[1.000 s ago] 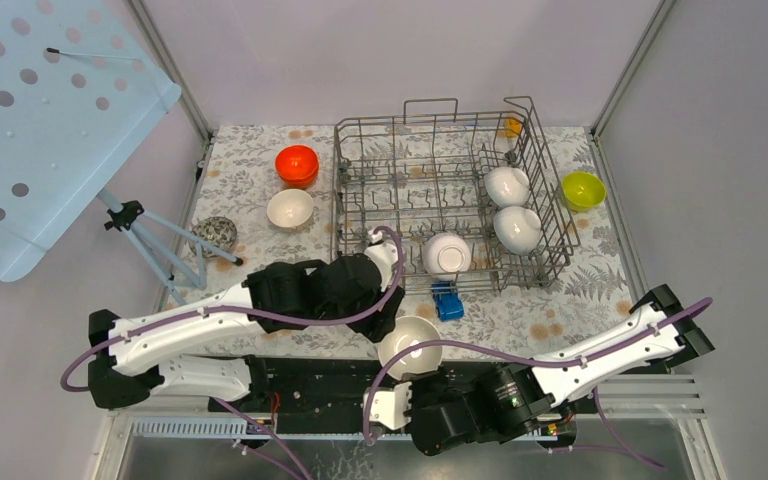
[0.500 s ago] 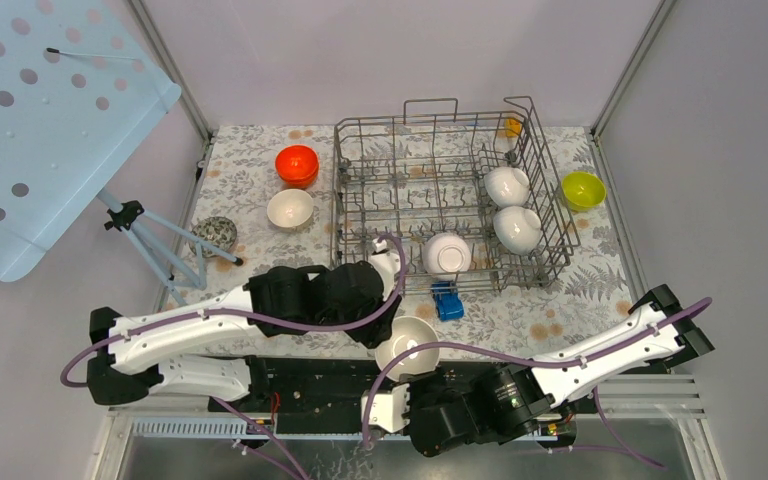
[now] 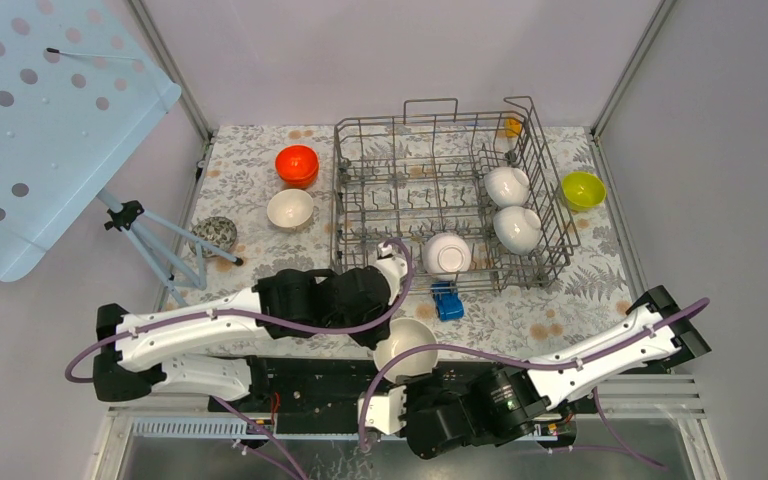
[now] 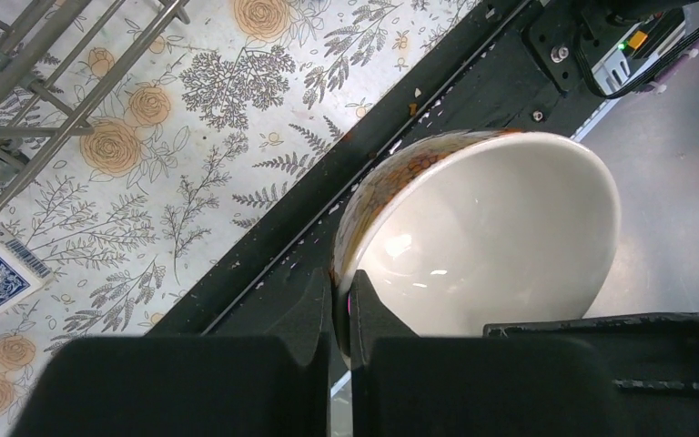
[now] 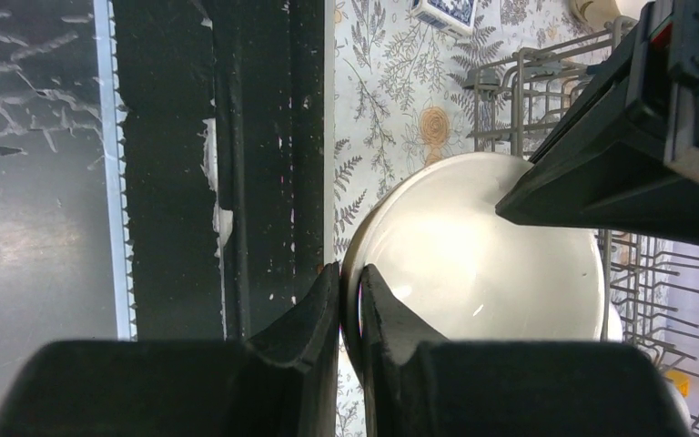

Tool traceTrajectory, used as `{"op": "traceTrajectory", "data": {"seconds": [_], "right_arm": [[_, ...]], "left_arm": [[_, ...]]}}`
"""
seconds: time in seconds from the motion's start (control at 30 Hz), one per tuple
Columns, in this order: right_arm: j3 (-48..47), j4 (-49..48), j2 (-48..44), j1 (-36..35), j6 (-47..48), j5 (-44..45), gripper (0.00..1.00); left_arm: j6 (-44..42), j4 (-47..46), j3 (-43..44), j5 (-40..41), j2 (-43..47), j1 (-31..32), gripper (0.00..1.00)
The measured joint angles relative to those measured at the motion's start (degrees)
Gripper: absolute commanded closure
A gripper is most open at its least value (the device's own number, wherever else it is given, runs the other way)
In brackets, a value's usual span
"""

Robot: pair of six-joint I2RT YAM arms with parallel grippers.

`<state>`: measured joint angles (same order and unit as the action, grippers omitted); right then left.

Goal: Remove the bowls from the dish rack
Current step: Place the bowl with the bowl.

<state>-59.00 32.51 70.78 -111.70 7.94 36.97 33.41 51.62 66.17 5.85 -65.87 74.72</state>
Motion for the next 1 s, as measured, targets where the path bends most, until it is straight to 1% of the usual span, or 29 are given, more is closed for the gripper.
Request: {"op": "traceTrajectory", "data": {"seconds": [0.13,0.2,0.33,0.43,0.53,0.63,0.73,0.77,0.8,0.83,0.87,1.0], "right_arm": [[-0.2,-0.4,0.3,0.0,0.0,0.0,1.00],[-0.2,-0.5,0.5,0.0,0.0,0.0,0.91],[-0.2,-0.5,0.5,0.0,-0.2,0.1,0.68],[-0.4,-0.7,0.5,-0.1,-0.4,0.7,0.55],[-0.9,-1.1,0.5,-0.1,-0.7,1.4,0.46],[-1.0,-1.7,0.4,-0.1,-1.0,1.6,0.39],[-1.2,-2.0,0.3,-0.1,-1.7,1.6,0.26],[-1.3,-2.0,0.2,-0.1,-2.0,1.6,0.21],[-1.5,-2.0,0.0,-0.1,-2.3,1.5,0.10],[-1.7,-2.1,-0.2,-0.1,-2.5,1.5,0.02],[-2.0,-2.2,-0.5,-0.1,-3.0,1.4,0.01],[-3.8,-2.5,-1.6,-0.1,-4.5,0.7,0.00]], "left_arm": [[0.1,0.0,0.0,0.2,-0.6,0.0,1.00],[0.1,0.0,-0.1,0.3,-0.6,0.0,1.00],[0.8,0.0,-0.2,1.1,-0.5,0.0,1.00],[1.4,-0.3,-1.1,2.7,0.3,0.2,1.00],[2.0,-0.2,-2.5,4.1,2.0,0.2,1.00],[2.7,-0.3,-2.7,4.9,3.2,0.2,1.00],[3.3,-0.9,-2.7,5.6,4.0,0.2,1.00],[3.6,-1.1,-2.7,5.9,4.2,0.2,1.00],[3.8,-1.2,-2.7,6.2,4.3,0.2,1.00],[4.0,-1.2,-2.7,6.4,4.4,0.2,1.00],[4.2,-1.3,-2.7,6.7,4.5,0.2,1.00],[4.8,-1.6,-3.0,7.8,5.1,0.2,1.00]]}}
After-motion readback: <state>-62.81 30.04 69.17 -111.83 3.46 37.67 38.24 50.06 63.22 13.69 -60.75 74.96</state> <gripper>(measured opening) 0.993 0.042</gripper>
